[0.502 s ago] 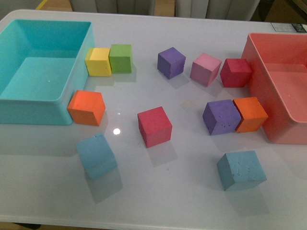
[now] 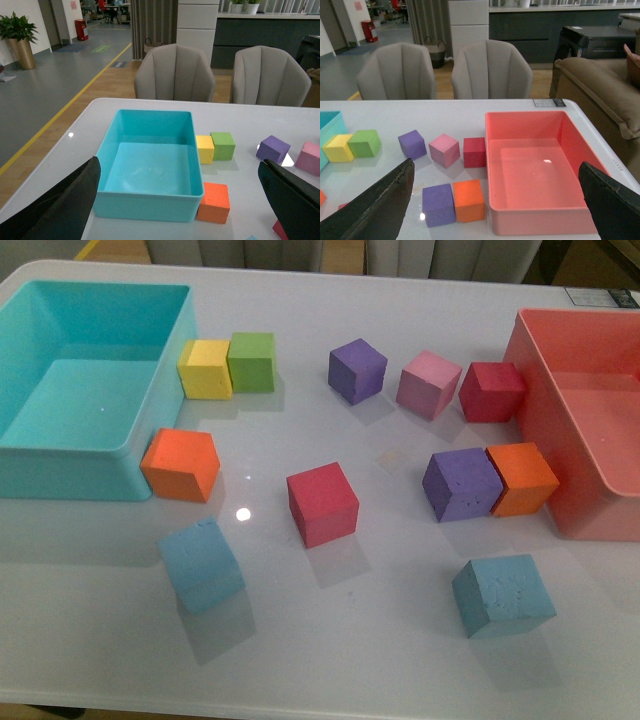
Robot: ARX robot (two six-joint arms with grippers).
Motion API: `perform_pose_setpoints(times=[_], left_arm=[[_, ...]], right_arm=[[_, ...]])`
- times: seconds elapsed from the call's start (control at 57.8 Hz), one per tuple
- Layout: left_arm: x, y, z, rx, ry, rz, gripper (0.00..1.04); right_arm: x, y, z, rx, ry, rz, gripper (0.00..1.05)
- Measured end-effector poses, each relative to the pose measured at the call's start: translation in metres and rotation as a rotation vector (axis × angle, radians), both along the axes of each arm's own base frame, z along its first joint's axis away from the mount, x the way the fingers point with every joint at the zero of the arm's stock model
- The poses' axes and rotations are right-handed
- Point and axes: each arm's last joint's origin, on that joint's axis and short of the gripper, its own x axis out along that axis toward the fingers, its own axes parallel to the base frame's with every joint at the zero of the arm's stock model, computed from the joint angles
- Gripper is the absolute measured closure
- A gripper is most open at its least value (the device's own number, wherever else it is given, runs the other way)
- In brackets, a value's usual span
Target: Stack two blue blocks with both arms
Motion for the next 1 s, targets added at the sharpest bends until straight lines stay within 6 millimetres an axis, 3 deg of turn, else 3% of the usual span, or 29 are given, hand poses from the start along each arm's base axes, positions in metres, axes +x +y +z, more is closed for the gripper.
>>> perform_pose_setpoints(times=[0.329,0.433,0.588,0.831,0.952,1.004], left_arm=[[0.0,0.0,0.0,0.0,0.0,0.0,0.09],[0.0,0.0,0.0,0.0,0.0,-0.001,0.09],[0.0,0.0,0.0,0.0,0.0,0.0,0.09],[0.0,0.0,0.0,0.0,0.0,0.0,0.09],[0.0,0.0,0.0,0.0,0.0,0.0,0.09],[0.0,0.0,0.0,0.0,0.0,0.0,0.09]], right_arm=[[0.0,0.0,0.0,0.0,0.004,0.0,0.09],[0.009,-0.003,0.001,0.123,0.368,0.07,0.09],[0.049,-0.01,-0.004,0.172,0.531,0.053,0.09],[0.114,0.003,-0.051,0.128,0.764,0.155,0.09],[0.129,0.022,-0.088,0.051,0.939,0.237,0.09],[0.131,0.026,-0.095,0.031,0.966,0.259,0.09]])
